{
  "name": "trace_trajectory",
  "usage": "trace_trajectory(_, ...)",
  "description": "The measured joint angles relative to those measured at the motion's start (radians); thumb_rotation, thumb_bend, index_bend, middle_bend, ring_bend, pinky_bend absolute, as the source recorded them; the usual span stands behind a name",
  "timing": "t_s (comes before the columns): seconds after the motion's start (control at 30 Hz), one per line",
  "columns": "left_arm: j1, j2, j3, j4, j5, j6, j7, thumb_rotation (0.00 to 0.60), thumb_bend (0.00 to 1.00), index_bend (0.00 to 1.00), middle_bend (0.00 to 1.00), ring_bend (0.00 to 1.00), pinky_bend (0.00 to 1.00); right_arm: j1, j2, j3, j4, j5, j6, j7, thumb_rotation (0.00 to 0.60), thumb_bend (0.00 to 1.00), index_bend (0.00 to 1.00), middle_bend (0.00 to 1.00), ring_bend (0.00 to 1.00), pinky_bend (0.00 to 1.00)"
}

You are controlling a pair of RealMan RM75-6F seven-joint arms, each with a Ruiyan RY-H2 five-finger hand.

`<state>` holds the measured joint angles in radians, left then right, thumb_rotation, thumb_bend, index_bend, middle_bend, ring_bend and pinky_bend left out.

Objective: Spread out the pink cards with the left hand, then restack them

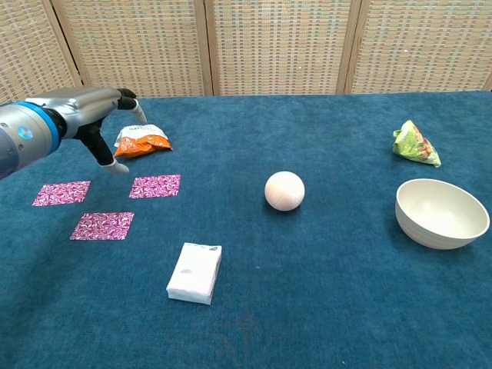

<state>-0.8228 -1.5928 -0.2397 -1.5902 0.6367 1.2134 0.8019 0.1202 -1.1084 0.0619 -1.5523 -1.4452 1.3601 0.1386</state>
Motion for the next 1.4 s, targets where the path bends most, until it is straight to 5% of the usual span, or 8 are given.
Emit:
trace_trajectory(0.7,-0.098,-0.158,-0.037,0.321,-0.211,-0.161,0.069,0.6,0.12,0.25,0.0,0.0,0.0,0.026,-0.03,0.004,0.024,0.043,-0.062,-0.05,0.6,0.13,0.09,0.0,0.0,0.0)
trace_trajectory(1.4,-0.131,-0.219,-0.038,0.406,-0.223,-0.201,0.073,0.6,0.13,0.32,0.0,0.0,0.0,0.027,-0.032,0.007,0.03,0.051,-0.063,-0.048,0.6,0.13,0.09,0.0,0.0,0.0)
